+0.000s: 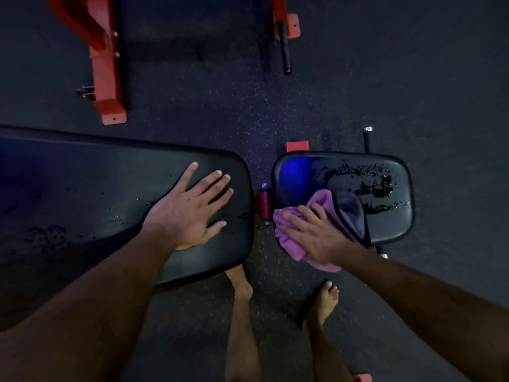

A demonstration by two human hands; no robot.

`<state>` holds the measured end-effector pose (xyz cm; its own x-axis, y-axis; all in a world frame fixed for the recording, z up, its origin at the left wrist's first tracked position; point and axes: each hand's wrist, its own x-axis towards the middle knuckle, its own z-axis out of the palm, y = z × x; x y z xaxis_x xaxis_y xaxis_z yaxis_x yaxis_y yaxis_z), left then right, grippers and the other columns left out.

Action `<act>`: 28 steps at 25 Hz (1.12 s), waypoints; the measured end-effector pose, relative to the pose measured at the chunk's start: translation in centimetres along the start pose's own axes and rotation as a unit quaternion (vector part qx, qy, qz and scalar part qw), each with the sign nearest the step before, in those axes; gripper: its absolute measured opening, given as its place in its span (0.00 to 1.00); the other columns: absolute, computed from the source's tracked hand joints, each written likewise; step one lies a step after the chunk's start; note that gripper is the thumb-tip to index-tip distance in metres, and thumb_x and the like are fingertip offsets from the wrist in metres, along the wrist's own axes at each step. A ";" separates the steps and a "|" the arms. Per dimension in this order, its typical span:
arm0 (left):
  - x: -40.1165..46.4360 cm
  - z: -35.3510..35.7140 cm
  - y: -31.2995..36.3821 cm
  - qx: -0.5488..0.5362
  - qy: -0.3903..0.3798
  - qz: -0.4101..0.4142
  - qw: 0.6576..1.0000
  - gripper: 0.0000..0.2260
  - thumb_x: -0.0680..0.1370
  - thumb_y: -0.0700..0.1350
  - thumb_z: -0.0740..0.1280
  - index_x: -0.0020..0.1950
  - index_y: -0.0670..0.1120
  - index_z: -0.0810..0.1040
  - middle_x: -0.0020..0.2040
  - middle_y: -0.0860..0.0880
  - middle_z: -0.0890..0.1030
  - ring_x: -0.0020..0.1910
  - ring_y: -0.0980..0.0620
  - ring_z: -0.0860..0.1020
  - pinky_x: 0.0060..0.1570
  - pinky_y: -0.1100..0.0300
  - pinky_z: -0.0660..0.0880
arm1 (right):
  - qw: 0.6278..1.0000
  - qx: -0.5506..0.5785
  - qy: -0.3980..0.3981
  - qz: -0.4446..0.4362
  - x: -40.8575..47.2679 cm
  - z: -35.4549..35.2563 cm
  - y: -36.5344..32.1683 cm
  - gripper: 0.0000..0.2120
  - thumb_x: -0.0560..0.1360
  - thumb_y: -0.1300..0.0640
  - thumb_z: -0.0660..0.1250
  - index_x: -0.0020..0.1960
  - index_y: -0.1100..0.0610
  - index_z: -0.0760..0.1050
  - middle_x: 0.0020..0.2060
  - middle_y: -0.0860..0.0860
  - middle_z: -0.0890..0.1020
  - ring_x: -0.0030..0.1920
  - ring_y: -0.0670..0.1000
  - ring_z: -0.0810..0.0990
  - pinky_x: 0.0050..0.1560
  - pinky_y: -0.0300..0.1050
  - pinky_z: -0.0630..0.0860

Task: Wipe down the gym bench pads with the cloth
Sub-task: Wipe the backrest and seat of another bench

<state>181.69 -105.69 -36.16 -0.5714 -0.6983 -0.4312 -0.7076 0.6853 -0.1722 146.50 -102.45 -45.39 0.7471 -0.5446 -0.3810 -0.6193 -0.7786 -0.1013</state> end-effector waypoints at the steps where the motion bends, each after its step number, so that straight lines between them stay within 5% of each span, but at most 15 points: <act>1: 0.0 0.1 0.0 0.005 0.001 0.001 1.000 0.34 0.83 0.65 0.47 0.83 0.47 0.63 0.84 0.44 0.59 0.84 0.44 0.55 0.79 0.32 0.47 | 1.000 -0.012 0.003 -0.006 2.0 -0.5 1.5 0.52 0.57 0.40 0.80 0.78 0.50 0.67 0.77 0.55 0.69 0.71 0.66 0.69 0.70 0.68 0.63; 7: 0.1 0.0 0.0 0.008 -0.005 -0.001 1.000 0.35 0.82 0.65 0.44 0.84 0.48 0.61 0.84 0.44 0.57 0.84 0.44 0.53 0.79 0.32 0.45 | 0.960 0.089 0.075 0.254 12.6 -5.8 5.2 0.33 0.74 0.50 0.70 0.77 0.51 0.66 0.78 0.57 0.65 0.78 0.63 0.60 0.76 0.67 0.56; 11: 0.0 0.0 0.0 0.002 -0.001 0.001 1.000 0.35 0.82 0.65 0.43 0.84 0.48 0.60 0.85 0.44 0.55 0.84 0.45 0.52 0.79 0.32 0.44 | 0.977 0.128 0.049 0.162 3.4 -1.9 -1.5 0.46 0.71 0.49 0.70 0.84 0.48 0.51 0.83 0.54 0.52 0.82 0.62 0.47 0.79 0.69 0.48; 15: 0.1 0.1 0.0 -0.010 -0.009 0.002 1.000 0.35 0.82 0.65 0.42 0.84 0.47 0.59 0.85 0.44 0.55 0.84 0.44 0.51 0.79 0.32 0.44 | 0.994 0.094 -0.016 0.062 -1.3 0.8 -2.7 0.51 0.66 0.43 0.76 0.83 0.48 0.55 0.82 0.54 0.56 0.82 0.60 0.50 0.78 0.66 0.44; 22: 0.1 0.1 -0.1 -0.003 0.003 0.001 1.000 0.35 0.82 0.65 0.45 0.83 0.47 0.62 0.84 0.43 0.58 0.84 0.44 0.54 0.79 0.32 0.45 | 0.958 0.139 0.065 0.242 11.5 -6.0 3.5 0.36 0.72 0.59 0.68 0.79 0.50 0.64 0.80 0.54 0.61 0.80 0.61 0.57 0.77 0.64 0.53; 28: 0.0 0.1 0.0 -0.018 0.045 -0.003 0.999 0.34 0.82 0.64 0.48 0.81 0.47 0.67 0.83 0.44 0.62 0.82 0.44 0.59 0.79 0.32 0.48 | 0.962 0.237 0.051 0.125 0.6 -5.7 -4.7 0.47 0.63 0.54 0.80 0.78 0.48 0.64 0.80 0.54 0.62 0.73 0.60 0.66 0.72 0.60 0.63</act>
<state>181.70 -105.68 -36.25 -0.6017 -0.7187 -0.3485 -0.7241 0.6750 -0.1418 151.21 -100.93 -39.93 0.5660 -0.7426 -0.3580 -0.8049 -0.4036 -0.4351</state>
